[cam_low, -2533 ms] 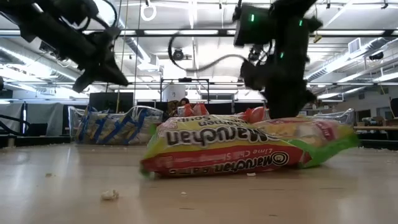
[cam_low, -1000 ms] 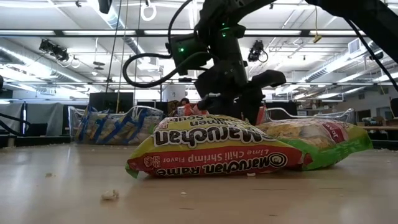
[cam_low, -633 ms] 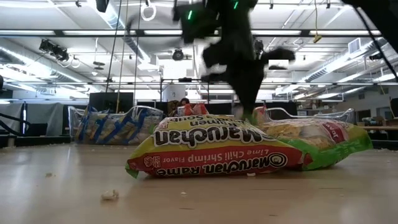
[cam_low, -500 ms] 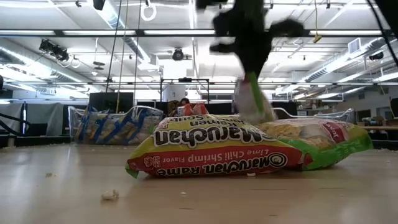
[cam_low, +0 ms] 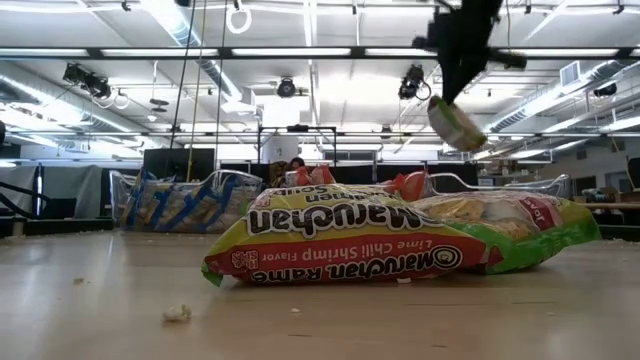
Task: Sort Maruchan noodles
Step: Put the green noodle pack into the right transparent bin
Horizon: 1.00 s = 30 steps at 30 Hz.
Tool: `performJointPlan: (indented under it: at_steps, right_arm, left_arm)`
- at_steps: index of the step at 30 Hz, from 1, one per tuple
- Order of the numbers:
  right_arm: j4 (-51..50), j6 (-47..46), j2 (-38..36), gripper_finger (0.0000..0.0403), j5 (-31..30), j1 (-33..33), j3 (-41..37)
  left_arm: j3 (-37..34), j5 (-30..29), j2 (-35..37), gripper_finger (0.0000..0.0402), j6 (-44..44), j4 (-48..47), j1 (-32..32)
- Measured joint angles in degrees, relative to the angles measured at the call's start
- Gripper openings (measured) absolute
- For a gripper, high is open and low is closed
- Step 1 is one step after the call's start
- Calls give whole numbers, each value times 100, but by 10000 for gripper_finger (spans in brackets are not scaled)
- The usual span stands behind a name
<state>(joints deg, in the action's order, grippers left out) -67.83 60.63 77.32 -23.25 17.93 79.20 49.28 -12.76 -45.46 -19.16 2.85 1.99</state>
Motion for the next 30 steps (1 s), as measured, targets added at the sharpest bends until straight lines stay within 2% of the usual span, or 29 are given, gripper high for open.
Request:
performJointPlan:
  at_steps: [5, 11, 15, 18, 21, 30]
  right_arm:
    - [2456, 1854, -526, 3, -18, 1212, -1506]
    - [4550, 3366, -484, 3, 793, 2151, -2871]
    - [6426, 3585, -488, 6, 1636, 2510, -3610]
    - [6789, 3504, -409, 10, 2130, 2580, -3875]
    - [6937, 3273, -347, 13, 2312, 2596, -3969]
    - [6779, 2698, -486, 17, 1866, 2642, -4032]
  left_arm:
    - [0, -167, -571, 20, -12, 893, 1]
    - [0, -715, -1178, 20, -300, 1438, 1]
    - [-3, -996, -1517, 20, -514, 1742, 3]
    - [-4, -1010, -1688, 20, -548, 1919, 8]
    - [-4, -1009, -1754, 20, -541, 1967, 8]
    - [-4, -1013, -1756, 20, -369, 1976, 10]
